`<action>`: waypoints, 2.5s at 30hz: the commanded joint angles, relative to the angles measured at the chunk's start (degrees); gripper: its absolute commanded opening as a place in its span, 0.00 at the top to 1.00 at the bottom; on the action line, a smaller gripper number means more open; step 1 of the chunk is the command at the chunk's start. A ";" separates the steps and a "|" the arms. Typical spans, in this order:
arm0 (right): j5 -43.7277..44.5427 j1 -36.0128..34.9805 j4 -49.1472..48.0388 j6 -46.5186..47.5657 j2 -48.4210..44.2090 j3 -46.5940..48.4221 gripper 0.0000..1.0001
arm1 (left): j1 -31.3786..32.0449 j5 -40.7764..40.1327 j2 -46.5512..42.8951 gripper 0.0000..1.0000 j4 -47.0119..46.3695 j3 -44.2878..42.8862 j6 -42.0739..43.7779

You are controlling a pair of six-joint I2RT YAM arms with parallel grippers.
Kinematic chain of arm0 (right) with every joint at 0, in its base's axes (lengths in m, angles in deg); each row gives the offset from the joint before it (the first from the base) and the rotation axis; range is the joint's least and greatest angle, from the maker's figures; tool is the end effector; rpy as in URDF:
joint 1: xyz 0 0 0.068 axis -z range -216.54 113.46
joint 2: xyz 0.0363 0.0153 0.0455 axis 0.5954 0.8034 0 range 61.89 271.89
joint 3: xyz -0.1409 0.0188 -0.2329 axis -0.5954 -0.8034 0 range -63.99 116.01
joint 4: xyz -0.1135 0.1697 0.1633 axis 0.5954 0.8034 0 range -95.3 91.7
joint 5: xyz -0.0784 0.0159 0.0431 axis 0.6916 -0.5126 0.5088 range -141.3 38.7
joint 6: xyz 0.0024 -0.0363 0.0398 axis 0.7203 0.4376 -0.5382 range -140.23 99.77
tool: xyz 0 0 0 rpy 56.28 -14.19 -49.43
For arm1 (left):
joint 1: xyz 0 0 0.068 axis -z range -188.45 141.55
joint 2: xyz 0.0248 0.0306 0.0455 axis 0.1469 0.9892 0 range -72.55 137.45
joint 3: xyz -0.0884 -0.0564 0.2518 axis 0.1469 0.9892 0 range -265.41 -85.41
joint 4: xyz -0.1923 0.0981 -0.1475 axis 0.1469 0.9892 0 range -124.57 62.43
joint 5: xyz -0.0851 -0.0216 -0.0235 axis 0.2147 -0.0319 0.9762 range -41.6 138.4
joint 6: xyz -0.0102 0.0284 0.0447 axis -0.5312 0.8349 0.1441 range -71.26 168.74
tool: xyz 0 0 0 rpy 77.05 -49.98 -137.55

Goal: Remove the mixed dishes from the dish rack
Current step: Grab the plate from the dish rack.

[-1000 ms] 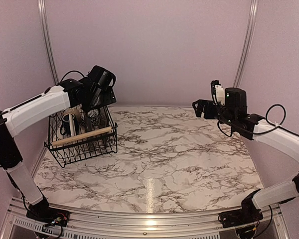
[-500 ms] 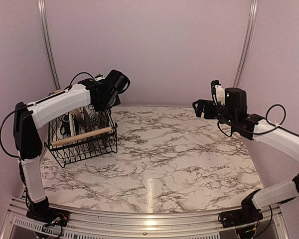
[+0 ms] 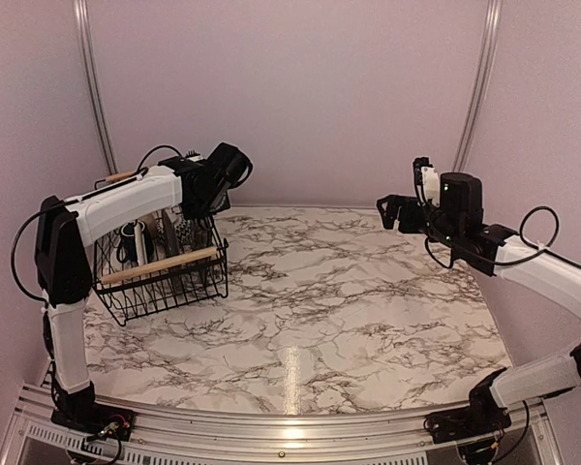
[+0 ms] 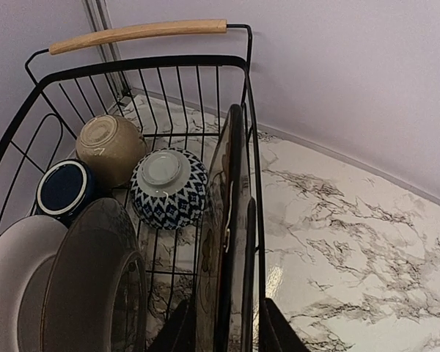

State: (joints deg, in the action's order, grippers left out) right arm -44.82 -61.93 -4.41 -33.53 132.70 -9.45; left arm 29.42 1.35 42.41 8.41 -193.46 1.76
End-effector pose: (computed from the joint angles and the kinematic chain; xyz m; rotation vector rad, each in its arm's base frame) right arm 0.2634 0.1206 0.3196 -0.1200 1.8800 0.3595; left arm 0.3674 -0.2526 0.3077 -0.4986 2.0636 0.1576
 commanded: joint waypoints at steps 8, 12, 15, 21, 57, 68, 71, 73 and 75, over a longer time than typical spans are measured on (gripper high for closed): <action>0.68 -0.53 -0.31 0.11 -1.01 -0.82 0.02 | -0.25 -0.92 2.47 0.80 4.62 -4.48 1.77; 1.07 -0.54 -0.35 0.36 -1.15 -0.62 0.01 | -0.33 -0.86 2.72 0.86 5.38 -5.29 1.86; 1.41 -0.54 -0.34 0.38 -1.34 -0.61 0.02 | -0.42 -0.77 2.98 0.75 5.85 -5.51 1.53; 1.79 -0.52 -2.03 0.45 -2.21 -1.19 0.02 | -1.19 0.51 3.77 0.73 5.93 -5.51 1.59; 1.46 -0.54 -2.03 0.35 -1.11 0.16 0.02 | -1.13 -1.42 -12.49 1.00 -4.08 1.88 7.98; 1.20 -0.54 -1.59 0.64 -0.23 0.54 0.02 | -1.13 4.75 -22.28 1.00 -23.50 11.70 16.87; 0.80 -0.54 -1.74 0.32 0.24 0.71 0.01 | -1.13 4.77 -23.56 1.00 -24.88 11.20 17.96; 0.52 -0.54 -2.00 0.21 0.45 0.66 0.01 | -1.13 4.86 -24.30 1.00 -26.19 11.15 18.89; 0.09 -0.52 -2.04 0.12 0.83 0.80 0.01 | -1.13 4.97 -25.12 1.00 -27.32 10.66 19.30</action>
State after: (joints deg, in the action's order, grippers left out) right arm -43.58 -61.95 -5.72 -33.47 132.74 -10.59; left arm 28.33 9.73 23.00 -6.63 -179.37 17.49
